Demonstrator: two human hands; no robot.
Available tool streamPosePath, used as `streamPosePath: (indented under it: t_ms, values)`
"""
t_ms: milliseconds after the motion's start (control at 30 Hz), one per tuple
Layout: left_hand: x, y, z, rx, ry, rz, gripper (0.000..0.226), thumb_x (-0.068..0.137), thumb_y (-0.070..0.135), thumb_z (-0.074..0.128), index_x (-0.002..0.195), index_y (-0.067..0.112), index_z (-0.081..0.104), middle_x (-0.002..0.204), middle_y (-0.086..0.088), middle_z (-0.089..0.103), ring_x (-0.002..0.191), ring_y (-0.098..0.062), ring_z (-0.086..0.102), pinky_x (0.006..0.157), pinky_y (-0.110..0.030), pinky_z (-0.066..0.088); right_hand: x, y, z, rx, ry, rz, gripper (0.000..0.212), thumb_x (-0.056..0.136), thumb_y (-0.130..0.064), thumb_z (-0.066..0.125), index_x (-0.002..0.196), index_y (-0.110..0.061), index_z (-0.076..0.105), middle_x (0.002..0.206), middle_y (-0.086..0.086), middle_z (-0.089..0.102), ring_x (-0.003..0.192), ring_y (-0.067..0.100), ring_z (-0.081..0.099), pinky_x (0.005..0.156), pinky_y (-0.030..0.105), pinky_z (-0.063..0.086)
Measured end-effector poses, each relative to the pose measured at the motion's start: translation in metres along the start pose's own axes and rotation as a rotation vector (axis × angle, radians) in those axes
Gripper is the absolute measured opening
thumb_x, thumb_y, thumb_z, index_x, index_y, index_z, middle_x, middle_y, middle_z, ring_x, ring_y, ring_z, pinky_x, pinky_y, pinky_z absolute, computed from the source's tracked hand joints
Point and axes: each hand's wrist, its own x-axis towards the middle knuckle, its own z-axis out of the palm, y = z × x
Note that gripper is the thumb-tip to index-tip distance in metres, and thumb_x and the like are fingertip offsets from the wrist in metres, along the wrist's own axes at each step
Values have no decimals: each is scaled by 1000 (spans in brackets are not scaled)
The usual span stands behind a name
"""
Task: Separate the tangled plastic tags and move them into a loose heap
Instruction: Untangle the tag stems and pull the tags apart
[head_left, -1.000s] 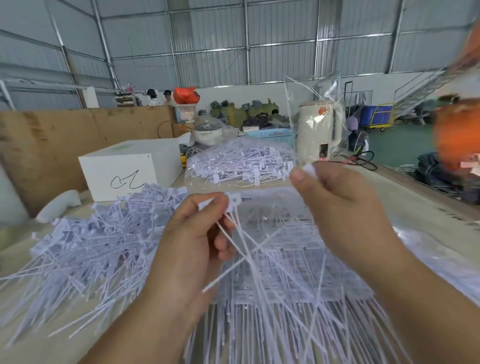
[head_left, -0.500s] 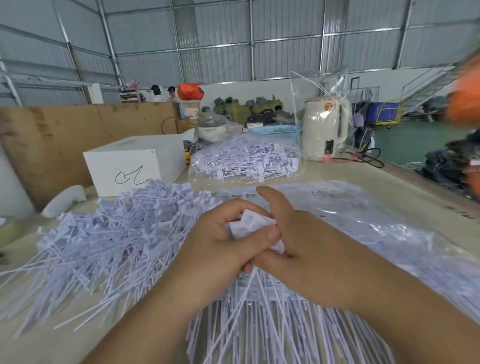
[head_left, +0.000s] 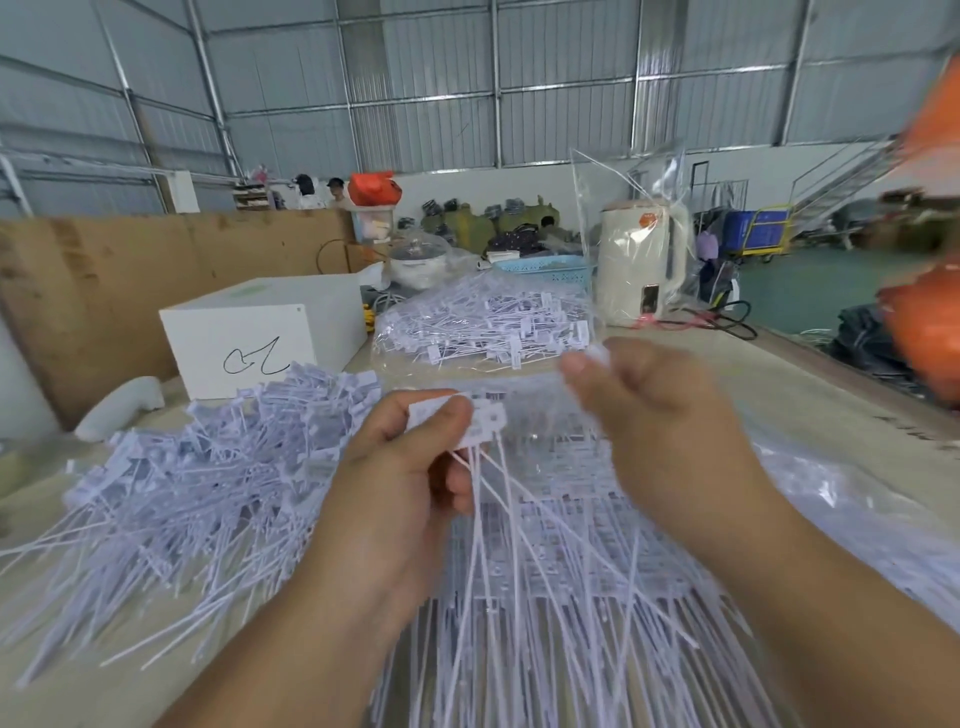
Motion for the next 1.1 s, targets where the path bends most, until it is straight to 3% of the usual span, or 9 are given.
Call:
streamPosePath:
  t_ms: [67, 167, 233, 333, 500, 600, 700, 933, 1100]
  values:
    - [2, 0, -2, -3, 22, -17, 6, 69, 19, 70, 75, 19, 70, 58, -2, 54, 39, -9, 40, 36, -19, 35, 2, 0, -5, 53, 34, -68, 51, 90, -51, 55, 73, -5, 43, 54, -9, 30, 46, 4, 27, 44, 16, 26]
    - [2, -1, -3, 93, -9, 15, 10, 70, 23, 73, 79, 19, 72, 60, -7, 54, 40, -11, 42, 37, -21, 36, -5, 2, 1, -75, -275, -122, 31, 88, -59, 56, 99, -30, 53, 63, -10, 47, 49, 3, 40, 48, 19, 33]
    - [-1, -2, -2, 212, -86, 45, 16, 71, 28, 80, 83, 19, 73, 56, -8, 53, 41, -14, 44, 40, -22, 38, -6, 7, 7, -259, -405, -155, 48, 86, -60, 52, 128, -45, 34, 78, -17, 55, 68, -2, 55, 57, 16, 38]
    - [-4, -3, -2, 233, -199, 8, 23, 69, 37, 79, 86, 23, 74, 52, -1, 50, 41, -12, 43, 43, -22, 41, -8, 12, 6, -332, -481, -129, 69, 89, -59, 54, 141, -54, 9, 112, -24, 56, 100, -8, 54, 79, 16, 46]
    - [-4, 1, -3, 320, -296, -22, 23, 64, 22, 88, 83, 24, 74, 51, -1, 58, 39, -10, 45, 42, -18, 39, -10, 10, 9, -445, -528, -129, 81, 90, -61, 50, 142, -55, -12, 140, -22, 42, 104, -8, 48, 82, 17, 42]
    - [0, 2, -5, 307, -219, 12, 17, 67, 18, 80, 83, 19, 73, 55, -7, 60, 40, -14, 45, 41, -21, 39, -8, 7, 6, -378, -491, -99, 63, 87, -59, 57, 139, -52, 22, 106, -29, 56, 85, -7, 55, 68, 17, 43]
    - [2, 2, -7, 287, -149, 45, 16, 67, 19, 75, 83, 16, 73, 60, -10, 59, 39, -15, 45, 40, -21, 39, -2, 5, -3, -316, -426, -35, 20, 85, -54, 61, 94, -35, 61, 70, -25, 57, 59, -3, 53, 54, 17, 38]
    - [2, 3, -7, 275, -128, 78, 17, 66, 18, 80, 83, 18, 73, 61, -7, 60, 40, -15, 47, 40, -23, 40, 0, 0, -13, -268, -522, 42, 38, 90, -52, 57, 62, -27, 54, 47, -10, 39, 44, 10, 35, 49, 27, 29]
    - [-6, 1, 4, 142, -73, 151, 17, 67, 24, 73, 84, 21, 73, 65, -3, 62, 45, -13, 51, 44, -23, 45, -1, -3, -4, -161, -306, -2, 44, 92, -37, 61, 56, -19, 44, 46, -10, 31, 42, 7, 29, 45, 23, 26]
